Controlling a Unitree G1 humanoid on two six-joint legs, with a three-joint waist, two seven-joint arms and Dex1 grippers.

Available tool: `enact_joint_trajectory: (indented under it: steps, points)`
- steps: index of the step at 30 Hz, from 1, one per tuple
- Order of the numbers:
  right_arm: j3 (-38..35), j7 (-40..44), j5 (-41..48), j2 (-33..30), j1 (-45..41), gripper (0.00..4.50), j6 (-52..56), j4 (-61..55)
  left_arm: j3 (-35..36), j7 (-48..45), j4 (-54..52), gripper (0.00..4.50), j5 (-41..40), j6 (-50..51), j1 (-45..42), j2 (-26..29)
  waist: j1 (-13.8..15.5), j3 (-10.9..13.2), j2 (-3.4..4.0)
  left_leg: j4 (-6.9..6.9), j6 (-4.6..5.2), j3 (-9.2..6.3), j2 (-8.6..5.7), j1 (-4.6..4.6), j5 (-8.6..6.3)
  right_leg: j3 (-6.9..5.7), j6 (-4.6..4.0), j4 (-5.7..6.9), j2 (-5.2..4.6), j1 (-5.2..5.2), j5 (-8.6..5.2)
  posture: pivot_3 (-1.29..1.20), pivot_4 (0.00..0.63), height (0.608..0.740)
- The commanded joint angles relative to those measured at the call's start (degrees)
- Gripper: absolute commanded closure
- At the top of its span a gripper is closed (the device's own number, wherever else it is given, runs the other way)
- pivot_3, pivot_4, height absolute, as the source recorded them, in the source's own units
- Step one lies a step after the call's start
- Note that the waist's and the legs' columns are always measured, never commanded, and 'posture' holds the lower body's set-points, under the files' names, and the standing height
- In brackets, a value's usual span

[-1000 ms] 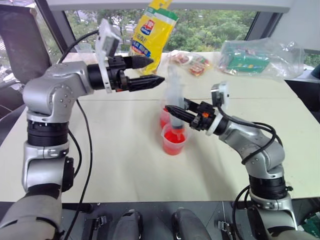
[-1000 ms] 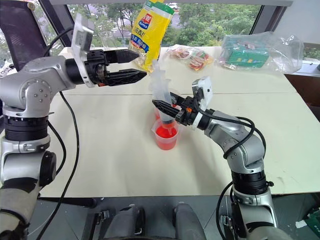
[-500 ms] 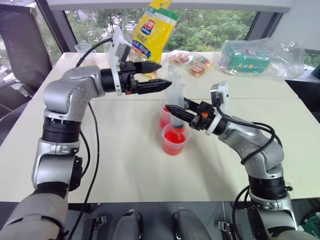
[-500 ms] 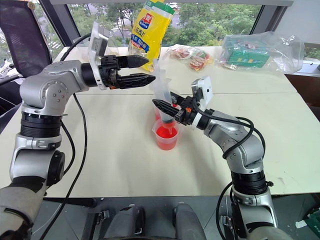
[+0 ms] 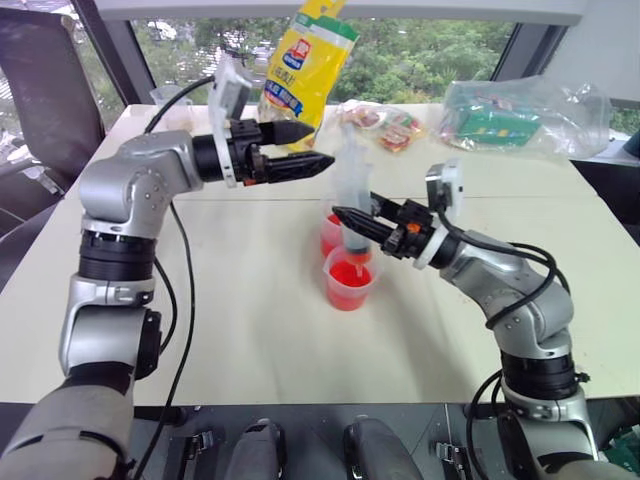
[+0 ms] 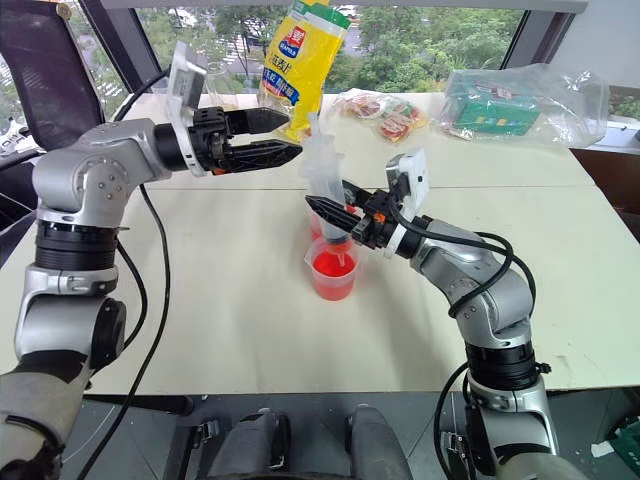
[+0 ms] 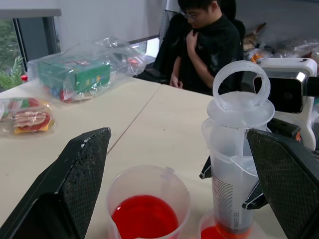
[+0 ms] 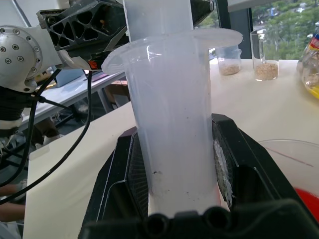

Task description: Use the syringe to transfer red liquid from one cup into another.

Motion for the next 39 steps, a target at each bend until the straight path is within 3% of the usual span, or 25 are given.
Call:
enact_joint_trajectory:
  steps: [1,19,39]
  points:
    - [1.1,1.2,1.0,-0.7,-0.1,3.11,0.5,-2.8,3.4,0.3,-0.6,0.03,-1.1,-1.6,-3.2,0.5,0.0,0.0,0.00,0.00,0.00,0.00,0.00,0.00,0.00,0.00,0.00,-0.01,0.00,0.00,0.00,0.00,0.150,0.740]
    - [1.6,1.2,0.8,-0.9,-0.9,3.11,0.2,-2.4,3.6,-0.9,2.1,0.03,0.6,-4.0,-4.8,2.8,0.0,0.0,-0.01,-0.01,0.01,0.00,0.00,-0.02,-0.01,-0.01,0.00,-0.08,0.00,0.02,0.00,0.00,0.150,0.740]
    - [0.9,0.5,1.2,-0.7,-1.7,3.11,1.1,-3.1,0.7,-0.8,0.0,0.03,1.4,-4.2,-2.6,-1.7,0.0,0.0,-0.01,-0.01,0.02,0.00,0.00,-0.03,-0.01,-0.01,0.00,-0.10,0.00,0.02,0.00,0.00,0.150,0.740]
